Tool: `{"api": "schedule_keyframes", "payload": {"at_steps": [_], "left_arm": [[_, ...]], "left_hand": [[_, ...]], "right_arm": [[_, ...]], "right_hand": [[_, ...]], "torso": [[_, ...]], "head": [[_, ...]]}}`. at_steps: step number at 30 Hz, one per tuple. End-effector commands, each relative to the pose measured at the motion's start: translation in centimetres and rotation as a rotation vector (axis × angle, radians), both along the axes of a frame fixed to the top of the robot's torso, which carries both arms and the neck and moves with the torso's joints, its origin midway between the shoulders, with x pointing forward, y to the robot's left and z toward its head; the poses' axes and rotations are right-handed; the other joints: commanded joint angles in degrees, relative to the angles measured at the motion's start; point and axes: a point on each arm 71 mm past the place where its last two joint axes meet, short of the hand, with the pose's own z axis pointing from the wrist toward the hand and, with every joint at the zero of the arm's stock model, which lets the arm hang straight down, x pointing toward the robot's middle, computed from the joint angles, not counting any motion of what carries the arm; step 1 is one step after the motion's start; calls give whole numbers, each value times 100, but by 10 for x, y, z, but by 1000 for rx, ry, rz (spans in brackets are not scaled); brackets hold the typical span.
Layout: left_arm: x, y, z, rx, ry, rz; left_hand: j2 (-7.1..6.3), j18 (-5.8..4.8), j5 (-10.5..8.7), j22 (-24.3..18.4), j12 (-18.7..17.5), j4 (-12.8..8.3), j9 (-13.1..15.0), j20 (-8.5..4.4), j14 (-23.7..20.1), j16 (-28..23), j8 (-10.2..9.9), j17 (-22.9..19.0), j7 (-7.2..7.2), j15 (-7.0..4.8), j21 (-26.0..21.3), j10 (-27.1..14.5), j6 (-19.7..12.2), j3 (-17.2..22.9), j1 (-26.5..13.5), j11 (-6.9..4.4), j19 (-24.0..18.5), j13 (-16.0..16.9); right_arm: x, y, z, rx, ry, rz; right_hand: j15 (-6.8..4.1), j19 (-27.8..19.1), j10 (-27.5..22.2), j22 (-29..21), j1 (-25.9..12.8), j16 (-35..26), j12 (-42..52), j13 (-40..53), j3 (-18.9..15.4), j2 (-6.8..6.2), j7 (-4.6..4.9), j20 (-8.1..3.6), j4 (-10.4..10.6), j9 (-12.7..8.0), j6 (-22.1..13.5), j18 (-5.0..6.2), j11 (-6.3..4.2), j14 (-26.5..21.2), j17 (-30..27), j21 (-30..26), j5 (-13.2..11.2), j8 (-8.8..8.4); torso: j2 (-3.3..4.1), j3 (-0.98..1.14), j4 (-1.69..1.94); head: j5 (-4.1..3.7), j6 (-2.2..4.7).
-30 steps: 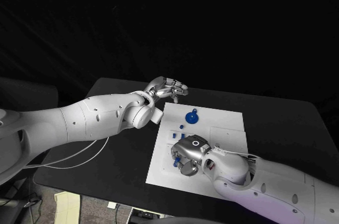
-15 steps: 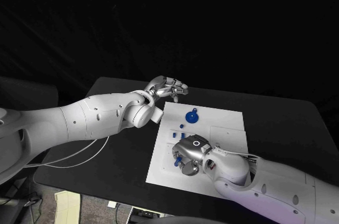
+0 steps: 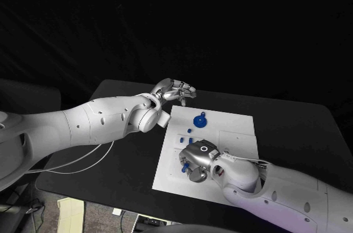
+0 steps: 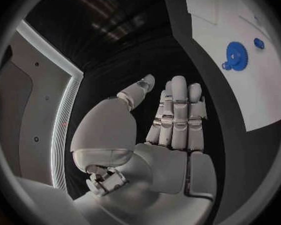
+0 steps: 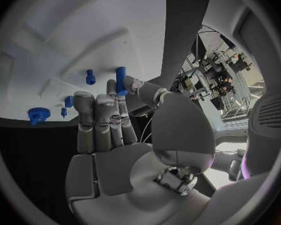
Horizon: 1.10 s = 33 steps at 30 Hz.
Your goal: Assemble the parts on the task board
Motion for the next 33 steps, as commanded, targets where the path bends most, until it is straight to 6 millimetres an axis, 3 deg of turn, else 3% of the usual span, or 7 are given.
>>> {"api": "schedule_keyframes", "payload": {"at_steps": [1,14,26,30,33], "left_arm": [[0,-3,1,-11,-2,-16],[0,-5,1,-12,-1,-18],[-1,-4,1,-12,0,-18],[-1,-3,1,-10,0,-15],[-1,-3,1,-11,0,-16]], "left_hand": [[11,194,-9,9,-18,13,-6,-20,28,-32,-1,11,29,12,-31,-39,-29,-22,-33,0,26,8],[10,195,-9,11,-18,12,-6,-20,28,-34,-1,14,30,12,-33,-41,-31,-23,-33,0,27,9],[9,195,-9,13,-18,12,-7,-20,28,-36,-1,18,31,12,-35,-43,-35,-25,-35,0,28,9],[8,195,-9,14,-18,13,-8,-19,29,-36,-2,19,31,13,-36,-43,-36,-26,-36,1,28,9],[8,195,-9,14,-18,13,-8,-19,29,-37,-2,20,32,13,-36,-44,-37,-26,-36,1,28,9]], "right_arm": [[-2,3,-2,-35,-2,9],[-10,10,-12,-75,14,35],[-10,7,-13,-61,28,28],[-9,5,-12,-23,41,17],[-8,5,-10,8,40,8]], "right_hand": [[-131,-11,237,6,-15,33,20,1,5,57,5,-36,-38,7,32,682,-71,-94,6,21,14,19],[-131,-13,236,9,-25,33,16,4,2,66,5,-36,-50,7,32,682,-71,-95,7,21,14,17],[-122,-32,221,13,-68,20,-3,10,17,41,12,-26,-78,0,23,682,-64,-104,0,5,32,3],[-87,-33,129,27,-332,-2,-80,11,-167,-221,53,11,-132,-38,-54,682,-19,-98,-22,-9,409,-69],[-16,-21,-69,33,-531,-10,-207,-25,-480,-407,136,19,-150,-92,-244,682,50,-92,-34,-21,316,-184]], "torso": [[0,-2,-1],[2,-10,7],[0,-4,2],[-3,-2,-3],[-1,-2,-5]], "head": [[-13,3],[-12,-33],[-1,-52],[8,-54],[12,-49]]}}
